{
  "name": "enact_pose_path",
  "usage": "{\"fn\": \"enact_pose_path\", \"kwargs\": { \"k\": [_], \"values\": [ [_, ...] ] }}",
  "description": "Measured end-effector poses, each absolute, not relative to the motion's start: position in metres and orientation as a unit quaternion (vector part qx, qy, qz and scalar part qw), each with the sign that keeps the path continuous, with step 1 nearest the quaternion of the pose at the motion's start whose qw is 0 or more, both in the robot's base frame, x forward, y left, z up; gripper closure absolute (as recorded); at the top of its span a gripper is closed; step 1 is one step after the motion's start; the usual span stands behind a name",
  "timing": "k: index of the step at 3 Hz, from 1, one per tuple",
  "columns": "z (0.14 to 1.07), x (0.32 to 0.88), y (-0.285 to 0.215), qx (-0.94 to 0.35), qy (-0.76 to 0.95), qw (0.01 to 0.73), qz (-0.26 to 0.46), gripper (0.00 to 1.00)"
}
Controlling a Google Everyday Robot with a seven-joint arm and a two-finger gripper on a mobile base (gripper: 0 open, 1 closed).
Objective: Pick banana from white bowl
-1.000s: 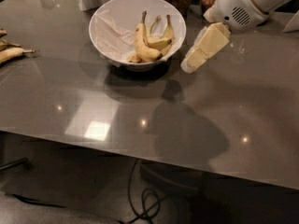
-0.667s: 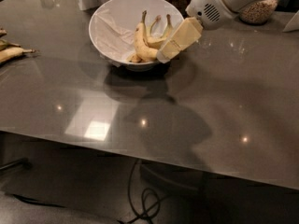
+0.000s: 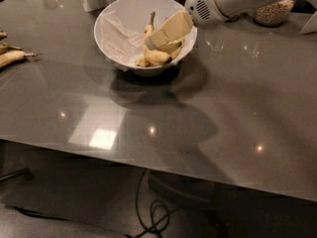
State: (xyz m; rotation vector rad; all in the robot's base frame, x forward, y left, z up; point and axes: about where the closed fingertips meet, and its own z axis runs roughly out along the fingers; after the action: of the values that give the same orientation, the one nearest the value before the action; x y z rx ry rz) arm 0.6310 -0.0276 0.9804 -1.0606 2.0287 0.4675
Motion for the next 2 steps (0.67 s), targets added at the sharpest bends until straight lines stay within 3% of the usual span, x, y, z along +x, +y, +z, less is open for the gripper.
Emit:
{"fn": "enact_pose_path", "kwargs": {
  "k": [2],
  "values": [
    [0.961, 0.626, 0.024, -0.428, 0.796, 0.38, 0.199, 0.0]
  ]
}}
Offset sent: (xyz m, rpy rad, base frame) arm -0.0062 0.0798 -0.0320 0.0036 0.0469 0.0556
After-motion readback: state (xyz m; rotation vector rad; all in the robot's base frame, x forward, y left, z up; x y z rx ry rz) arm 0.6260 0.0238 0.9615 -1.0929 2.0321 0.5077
